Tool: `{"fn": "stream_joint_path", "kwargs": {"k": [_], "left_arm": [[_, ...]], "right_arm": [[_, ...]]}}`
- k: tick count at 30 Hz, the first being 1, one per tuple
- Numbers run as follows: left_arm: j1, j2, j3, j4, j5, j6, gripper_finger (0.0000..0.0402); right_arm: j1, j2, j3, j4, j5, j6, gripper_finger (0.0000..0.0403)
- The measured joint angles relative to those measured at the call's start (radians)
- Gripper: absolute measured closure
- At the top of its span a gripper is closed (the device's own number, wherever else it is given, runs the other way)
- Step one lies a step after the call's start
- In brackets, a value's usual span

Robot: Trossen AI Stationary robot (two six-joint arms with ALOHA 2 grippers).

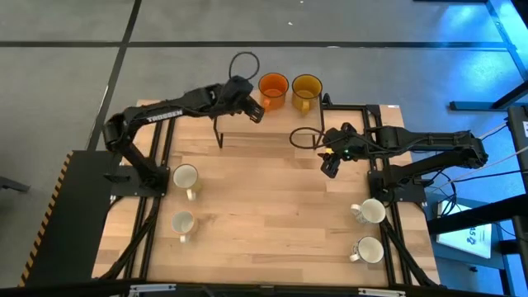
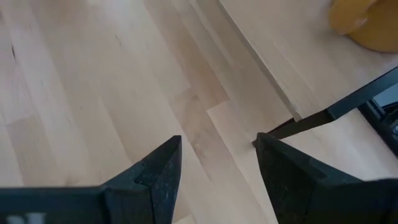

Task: Place coffee mugs
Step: Put the orange mug on the shelf, then put the light yellow mug on the shelf

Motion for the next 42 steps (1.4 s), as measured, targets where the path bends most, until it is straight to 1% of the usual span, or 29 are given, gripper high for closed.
{"fn": "stream_joint_path", "kwargs": {"k": [2, 4, 6, 13, 16, 19, 22, 26, 29, 31, 34, 39, 42], "left_arm": [[-0.002, 0.007, -0.039, 0.027, 0.013, -0.013, 0.0280], [-0.008, 0.028, -0.065, 0.101, 0.013, -0.022, 0.0280], [-0.014, 0.044, -0.087, 0.125, 0.015, -0.024, 0.0280], [-0.016, 0.060, -0.087, 0.173, 0.018, -0.020, 0.0280], [-0.016, 0.060, -0.086, 0.209, 0.040, -0.017, 0.0280], [-0.016, 0.059, -0.086, 0.183, 0.046, -0.017, 0.0280], [-0.018, 0.032, -0.087, 0.164, 0.092, -0.011, 0.0280], [-0.052, -0.042, -0.086, 0.159, 0.222, 0.056, 0.0280], [-0.083, -0.116, -0.086, 0.095, 0.340, 0.070, 0.0280], [-0.096, -0.169, -0.085, 0.038, 0.383, 0.067, 0.0280], [-0.117, -0.244, -0.085, -0.075, 0.374, 0.053, 0.0273], [-0.129, -0.334, -0.084, -0.316, 0.332, 0.005, 0.0242], [-0.128, -0.381, -0.084, -0.464, 0.360, 0.006, 0.0232]], "right_arm": [[0.000, 0.000, 0.000, 0.011, 0.000, -0.002, 0.0210], [0.000, 0.000, 0.000, 0.027, 0.000, -0.003, 0.0210], [0.000, 0.000, 0.000, 0.033, 0.000, -0.003, 0.0210], [0.000, 0.000, 0.000, 0.034, 0.000, 0.001, 0.0210], [0.000, 0.000, 0.000, 0.034, 0.000, 0.002, 0.0210], [0.000, 0.000, 0.000, 0.033, 0.000, 0.003, 0.0210], [0.000, 0.000, 0.000, 0.032, -0.001, 0.004, 0.0210], [0.000, 0.000, 0.000, 0.033, -0.004, 0.004, 0.0210], [0.000, 0.000, 0.000, 0.036, -0.012, 0.004, 0.0210], [0.000, 0.000, 0.000, 0.042, -0.019, 0.004, 0.0210], [0.000, 0.000, 0.000, 0.051, -0.030, 0.000, 0.0210], [0.000, 0.000, 0.000, 0.050, -0.031, -0.012, 0.0210], [0.000, 0.000, 0.000, 0.055, -0.031, -0.024, 0.0210]]}}
